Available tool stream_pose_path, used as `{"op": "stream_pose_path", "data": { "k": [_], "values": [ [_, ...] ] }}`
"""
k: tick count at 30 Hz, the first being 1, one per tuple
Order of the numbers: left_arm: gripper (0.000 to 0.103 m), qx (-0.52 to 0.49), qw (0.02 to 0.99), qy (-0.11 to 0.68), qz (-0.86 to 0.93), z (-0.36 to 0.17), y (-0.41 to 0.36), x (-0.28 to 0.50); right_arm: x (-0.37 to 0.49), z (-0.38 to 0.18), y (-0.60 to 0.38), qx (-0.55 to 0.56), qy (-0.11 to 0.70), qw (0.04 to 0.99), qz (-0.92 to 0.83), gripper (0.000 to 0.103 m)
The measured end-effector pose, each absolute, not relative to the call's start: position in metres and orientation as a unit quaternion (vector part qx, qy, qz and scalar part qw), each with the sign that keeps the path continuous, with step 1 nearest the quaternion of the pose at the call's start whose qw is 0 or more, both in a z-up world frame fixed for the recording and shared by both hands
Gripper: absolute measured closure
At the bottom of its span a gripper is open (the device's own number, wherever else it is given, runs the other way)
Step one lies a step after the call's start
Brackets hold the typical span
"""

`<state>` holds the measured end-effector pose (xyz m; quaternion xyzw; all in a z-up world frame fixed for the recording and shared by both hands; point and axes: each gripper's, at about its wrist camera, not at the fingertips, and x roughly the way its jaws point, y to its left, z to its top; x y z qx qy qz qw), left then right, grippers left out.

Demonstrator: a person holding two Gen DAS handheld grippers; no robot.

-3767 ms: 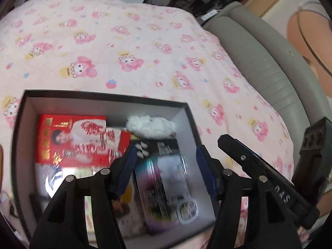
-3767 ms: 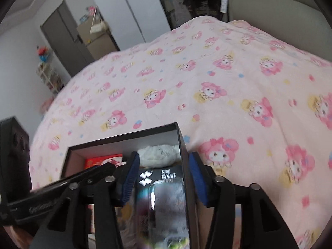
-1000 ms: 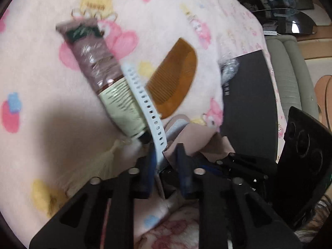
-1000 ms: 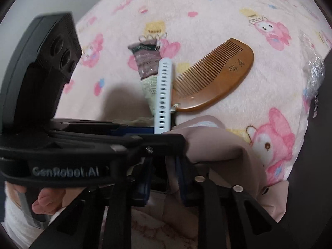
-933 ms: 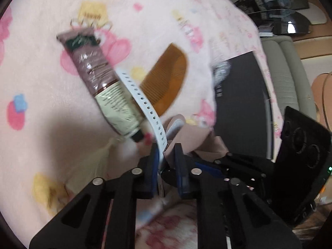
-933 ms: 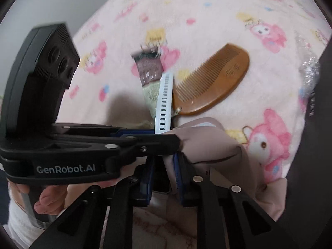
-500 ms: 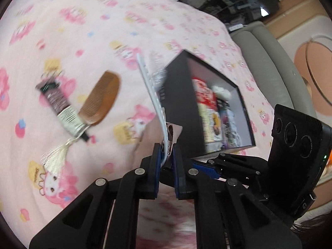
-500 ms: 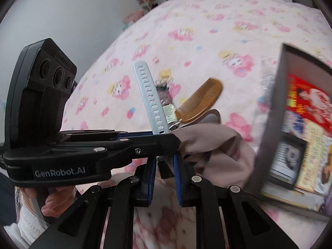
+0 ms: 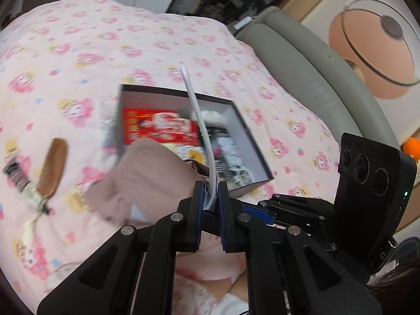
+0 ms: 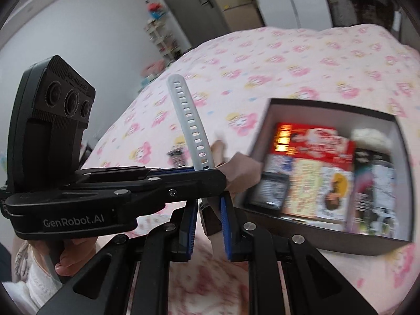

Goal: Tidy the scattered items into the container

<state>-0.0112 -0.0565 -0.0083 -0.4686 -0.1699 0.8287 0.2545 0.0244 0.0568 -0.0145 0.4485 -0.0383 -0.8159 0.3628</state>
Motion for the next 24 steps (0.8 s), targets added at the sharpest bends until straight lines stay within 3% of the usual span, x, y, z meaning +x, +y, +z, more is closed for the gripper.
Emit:
{"op": "stream_pose_path", "data": {
  "k": [12, 24],
  "values": [
    [0.094, -0.467, 0.291, -0.184, 0.814, -0.018, 0.03, -0.048, -0.009, -0.021, 0.143, 0.44, -0.041, 0.315, -0.84, 0.088],
    [0.094, -0.484, 0.273, -0.169, 0.814, -0.034, 0.062, -0.085, -0.053, -0.043, 0.179, 0.439, -0.068, 0.322, -0.836, 0.088]
  ]
}}
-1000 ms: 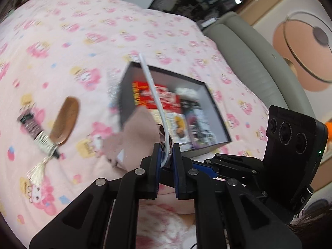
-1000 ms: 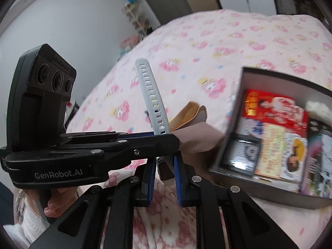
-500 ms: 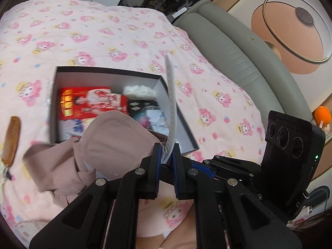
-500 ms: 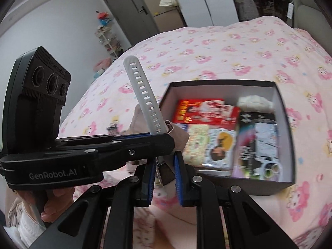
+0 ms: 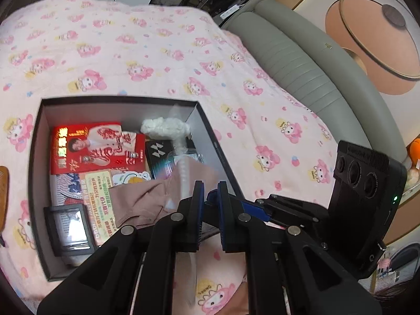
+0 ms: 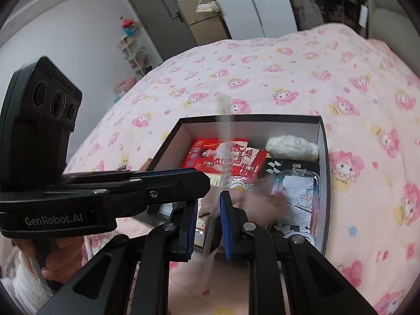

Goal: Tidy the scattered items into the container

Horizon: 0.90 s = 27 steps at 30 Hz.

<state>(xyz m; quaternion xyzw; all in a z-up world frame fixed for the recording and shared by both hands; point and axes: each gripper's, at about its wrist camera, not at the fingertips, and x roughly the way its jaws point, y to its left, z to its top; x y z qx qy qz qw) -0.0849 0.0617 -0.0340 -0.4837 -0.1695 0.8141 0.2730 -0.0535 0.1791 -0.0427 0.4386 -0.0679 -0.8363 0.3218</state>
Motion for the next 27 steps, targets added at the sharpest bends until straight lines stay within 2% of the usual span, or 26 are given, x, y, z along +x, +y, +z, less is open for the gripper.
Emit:
{"op": "stream_pose_path", "data": {
  "k": [14, 23, 25, 27],
  "values": [
    [0.094, -0.505, 0.276, -0.213, 0.79, -0.07, 0.07, -0.096, -0.072, -0.075, 0.215, 0.464, -0.119, 0.274, -0.834, 0.096],
    [0.094, -0.508, 0.203, -0.199, 0.813, -0.081, 0.041, -0.089, -0.081, -0.081, 0.234, 0.474, -0.149, 0.242, -0.833, 0.096],
    [0.093, -0.521, 0.186, -0.195, 0.81, -0.088, 0.032, -0.089, -0.081, -0.083, 0.233, 0.477, -0.147, 0.241, -0.832, 0.096],
    [0.087, -0.537, 0.168, -0.181, 0.806, -0.096, 0.027, -0.09, -0.082, -0.085, 0.23, 0.483, -0.144, 0.242, -0.829, 0.096]
  ]
}}
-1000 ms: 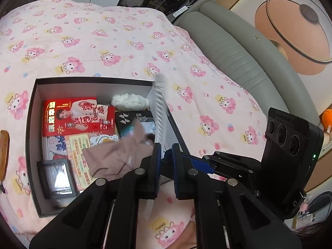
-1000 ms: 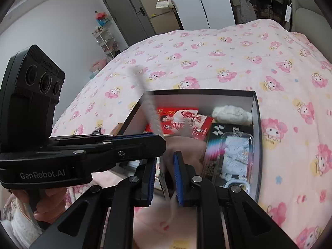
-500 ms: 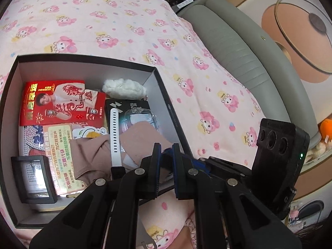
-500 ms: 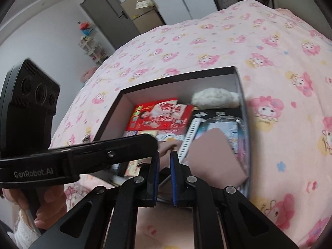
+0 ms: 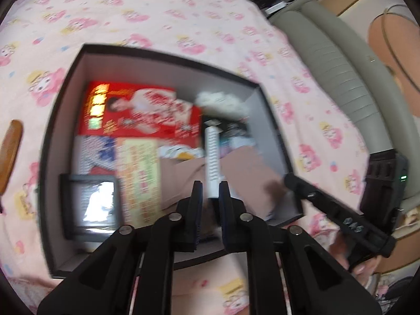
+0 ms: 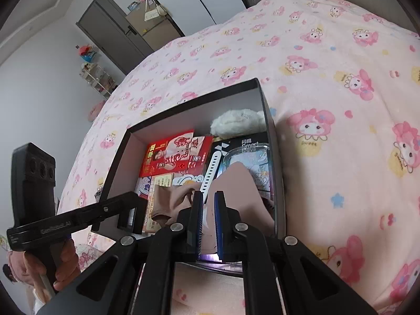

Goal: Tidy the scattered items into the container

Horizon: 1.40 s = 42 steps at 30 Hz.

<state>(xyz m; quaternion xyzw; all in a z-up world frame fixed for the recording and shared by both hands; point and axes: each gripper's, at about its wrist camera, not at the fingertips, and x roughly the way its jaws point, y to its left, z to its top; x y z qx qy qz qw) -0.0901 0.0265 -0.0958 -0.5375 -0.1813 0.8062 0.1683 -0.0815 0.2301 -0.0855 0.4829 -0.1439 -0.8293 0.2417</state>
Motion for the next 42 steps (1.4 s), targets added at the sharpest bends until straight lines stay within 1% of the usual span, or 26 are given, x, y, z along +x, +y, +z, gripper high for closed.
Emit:
{"op": "stream_pose_path", "data": {
  "k": [2, 3, 5, 7, 12, 13, 14, 17, 21, 23, 25, 30, 32, 34, 39, 40, 41, 42],
  "values": [
    [0.075, -0.553, 0.175, -0.183, 0.794, -0.102, 0.023, -0.09, -0.08, -0.088, 0.228, 0.489, -0.141, 0.242, -0.826, 0.096],
    [0.071, -0.562, 0.192, -0.195, 0.781, -0.105, 0.024, -0.09, -0.08, -0.088, 0.227, 0.492, -0.14, 0.246, -0.823, 0.096],
    [0.057, -0.573, 0.221, -0.215, 0.76, -0.109, 0.026, -0.091, -0.079, -0.09, 0.225, 0.495, -0.143, 0.258, -0.817, 0.096],
    [0.051, -0.594, 0.239, -0.22, 0.736, -0.117, 0.034, -0.094, -0.078, -0.091, 0.222, 0.501, -0.144, 0.267, -0.81, 0.096],
    [0.052, -0.646, 0.26, -0.168, 0.698, -0.135, 0.062, -0.102, -0.075, -0.095, 0.219, 0.512, -0.137, 0.256, -0.808, 0.095],
    [0.067, -0.655, 0.258, -0.161, 0.691, -0.138, 0.065, -0.105, -0.076, -0.096, 0.221, 0.512, -0.136, 0.251, -0.81, 0.095],
    [0.074, -0.661, 0.254, -0.154, 0.689, -0.14, 0.066, -0.107, -0.076, -0.097, 0.223, 0.513, -0.136, 0.246, -0.811, 0.095],
    [0.079, -0.66, 0.256, -0.121, 0.696, -0.135, 0.071, -0.108, -0.077, -0.098, 0.227, 0.515, -0.142, 0.243, -0.81, 0.095],
    [0.079, -0.641, 0.235, -0.054, 0.729, -0.117, 0.071, -0.104, -0.081, -0.099, 0.223, 0.531, -0.165, 0.274, -0.785, 0.094],
    [0.079, -0.625, 0.224, -0.029, 0.748, -0.105, 0.067, -0.105, -0.087, -0.1, 0.213, 0.55, -0.171, 0.301, -0.76, 0.088],
    [0.079, -0.61, 0.215, -0.009, 0.763, -0.095, 0.062, -0.107, -0.093, -0.098, 0.204, 0.561, -0.168, 0.315, -0.747, 0.085],
    [0.079, -0.583, 0.193, 0.044, 0.788, -0.076, 0.049, -0.132, -0.122, -0.067, 0.191, 0.539, -0.127, 0.285, -0.783, 0.085],
    [0.079, -0.575, 0.194, 0.085, 0.79, -0.073, 0.053, -0.141, -0.138, -0.058, 0.188, 0.53, -0.123, 0.274, -0.793, 0.085],
    [0.079, -0.576, 0.202, 0.13, 0.782, -0.079, 0.059, -0.154, -0.154, -0.059, 0.178, 0.531, -0.117, 0.274, -0.793, 0.085],
    [0.079, -0.588, 0.222, 0.187, 0.755, -0.105, 0.06, -0.18, -0.185, -0.088, 0.147, 0.554, -0.103, 0.269, -0.781, 0.085],
    [0.076, -0.589, 0.212, 0.186, 0.757, -0.109, 0.055, -0.186, -0.187, -0.094, 0.145, 0.558, -0.103, 0.268, -0.779, 0.085],
    [0.071, -0.591, 0.201, 0.179, 0.761, -0.114, 0.052, -0.191, -0.19, -0.101, 0.142, 0.562, -0.103, 0.268, -0.776, 0.085],
    [0.068, -0.591, 0.187, 0.171, 0.766, -0.118, 0.05, -0.193, -0.19, -0.108, 0.14, 0.566, -0.102, 0.27, -0.772, 0.085]
  ]
}}
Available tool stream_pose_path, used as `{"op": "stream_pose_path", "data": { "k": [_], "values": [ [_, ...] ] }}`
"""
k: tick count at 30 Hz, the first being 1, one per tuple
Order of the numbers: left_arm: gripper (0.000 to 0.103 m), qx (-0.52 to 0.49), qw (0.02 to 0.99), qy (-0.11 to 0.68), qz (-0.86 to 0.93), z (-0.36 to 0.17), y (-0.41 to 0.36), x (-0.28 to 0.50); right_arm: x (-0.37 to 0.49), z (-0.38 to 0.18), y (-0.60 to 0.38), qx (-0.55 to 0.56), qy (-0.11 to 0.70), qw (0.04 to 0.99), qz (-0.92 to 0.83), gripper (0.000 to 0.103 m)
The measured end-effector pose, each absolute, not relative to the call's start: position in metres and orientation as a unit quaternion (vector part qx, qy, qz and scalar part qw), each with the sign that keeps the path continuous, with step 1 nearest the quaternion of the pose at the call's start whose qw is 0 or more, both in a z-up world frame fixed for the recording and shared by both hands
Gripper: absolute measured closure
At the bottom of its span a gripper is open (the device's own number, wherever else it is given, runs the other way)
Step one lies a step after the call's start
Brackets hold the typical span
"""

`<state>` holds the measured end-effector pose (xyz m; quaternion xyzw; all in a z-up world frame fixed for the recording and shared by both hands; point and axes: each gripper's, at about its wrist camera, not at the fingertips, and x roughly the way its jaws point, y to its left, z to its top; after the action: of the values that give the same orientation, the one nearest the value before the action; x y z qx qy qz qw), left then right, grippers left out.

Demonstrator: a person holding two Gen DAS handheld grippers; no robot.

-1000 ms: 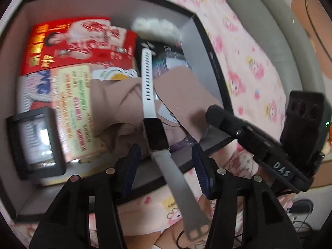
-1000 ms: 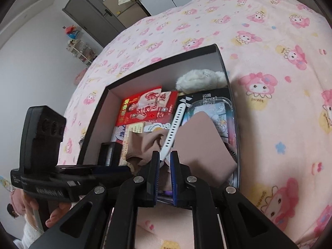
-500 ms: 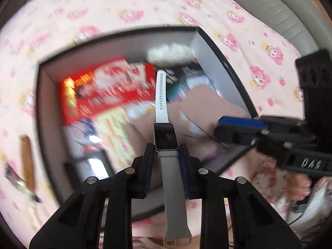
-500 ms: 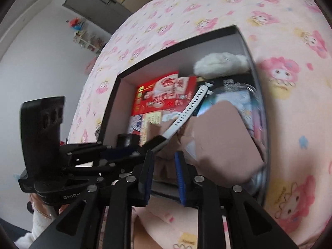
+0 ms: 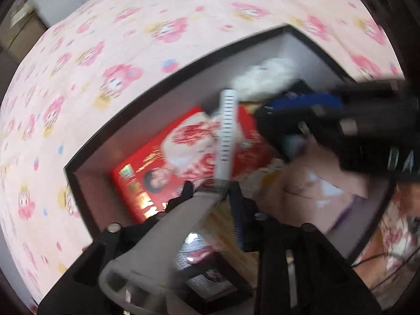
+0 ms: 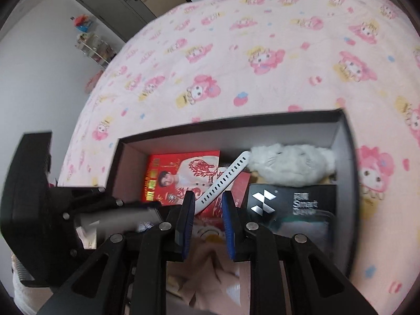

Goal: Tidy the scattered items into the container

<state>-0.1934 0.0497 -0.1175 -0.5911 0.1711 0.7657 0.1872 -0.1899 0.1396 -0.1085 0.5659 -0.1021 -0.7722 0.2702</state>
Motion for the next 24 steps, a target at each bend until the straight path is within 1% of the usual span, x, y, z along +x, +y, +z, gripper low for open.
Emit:
{"op": "stream_pose_path", "data": {
  "k": [1, 2, 6, 8, 15, 19, 21, 23, 24],
  "values": [
    [0.065, -0.589, 0.174, 0.164, 0.772, -0.119, 0.046, -0.194, -0.189, -0.114, 0.138, 0.57, -0.1, 0.27, -0.769, 0.085],
    [0.064, -0.585, 0.166, 0.16, 0.778, -0.12, 0.043, -0.192, -0.187, -0.123, 0.137, 0.579, -0.093, 0.268, -0.765, 0.085],
    [0.064, -0.568, 0.108, 0.15, 0.802, -0.119, 0.029, -0.178, -0.177, -0.138, 0.137, 0.594, -0.067, 0.263, -0.758, 0.085],
    [0.065, -0.565, 0.082, 0.136, 0.81, -0.117, 0.023, -0.173, -0.175, -0.136, 0.138, 0.589, -0.066, 0.261, -0.762, 0.085],
    [0.064, -0.543, 0.06, 0.031, 0.837, -0.082, -0.015, -0.155, -0.178, -0.13, 0.147, 0.579, -0.081, 0.253, -0.771, 0.085],
    [0.064, -0.556, 0.09, -0.015, 0.826, -0.075, -0.018, -0.143, -0.191, -0.127, 0.138, 0.584, -0.073, 0.261, -0.765, 0.085],
    [0.065, -0.57, 0.086, -0.02, 0.817, -0.082, -0.008, -0.139, -0.197, -0.124, 0.129, 0.583, -0.063, 0.265, -0.765, 0.085],
    [0.065, -0.555, 0.077, -0.006, 0.828, -0.079, 0.001, -0.13, -0.201, -0.12, 0.12, 0.581, -0.049, 0.268, -0.767, 0.085],
    [0.065, -0.537, 0.058, -0.001, 0.841, -0.072, 0.003, -0.126, -0.202, -0.119, 0.116, 0.577, -0.044, 0.273, -0.768, 0.085]
  ]
}}
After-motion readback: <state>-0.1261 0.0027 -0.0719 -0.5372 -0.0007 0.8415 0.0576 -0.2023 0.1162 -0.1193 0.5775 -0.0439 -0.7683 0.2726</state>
